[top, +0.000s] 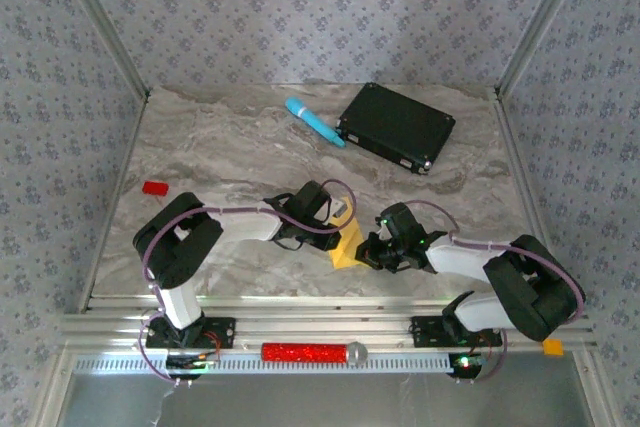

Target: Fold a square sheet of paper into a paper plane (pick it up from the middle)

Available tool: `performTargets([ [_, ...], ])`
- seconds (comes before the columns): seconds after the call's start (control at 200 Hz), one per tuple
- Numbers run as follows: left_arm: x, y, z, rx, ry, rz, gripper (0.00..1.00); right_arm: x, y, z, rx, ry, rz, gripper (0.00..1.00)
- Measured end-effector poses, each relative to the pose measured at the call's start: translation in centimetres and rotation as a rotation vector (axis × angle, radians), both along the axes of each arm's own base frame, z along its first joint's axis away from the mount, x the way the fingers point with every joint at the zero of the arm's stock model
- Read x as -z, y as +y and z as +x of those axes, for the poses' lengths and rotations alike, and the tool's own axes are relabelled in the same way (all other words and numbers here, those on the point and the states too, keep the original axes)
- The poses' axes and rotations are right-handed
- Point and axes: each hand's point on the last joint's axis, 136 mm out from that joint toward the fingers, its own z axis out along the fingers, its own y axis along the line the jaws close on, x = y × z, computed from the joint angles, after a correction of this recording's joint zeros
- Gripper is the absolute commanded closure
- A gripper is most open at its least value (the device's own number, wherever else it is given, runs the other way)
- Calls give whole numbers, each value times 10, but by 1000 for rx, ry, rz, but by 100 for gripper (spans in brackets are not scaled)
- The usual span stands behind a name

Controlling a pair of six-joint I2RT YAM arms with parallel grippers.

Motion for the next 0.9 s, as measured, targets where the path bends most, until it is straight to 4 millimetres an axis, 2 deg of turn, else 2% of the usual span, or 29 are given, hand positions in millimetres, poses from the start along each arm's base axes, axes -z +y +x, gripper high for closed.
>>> performTargets([
  [0.9, 4, 6, 1, 0, -15, 34, 92, 0, 0, 0, 0, 0, 0, 95],
])
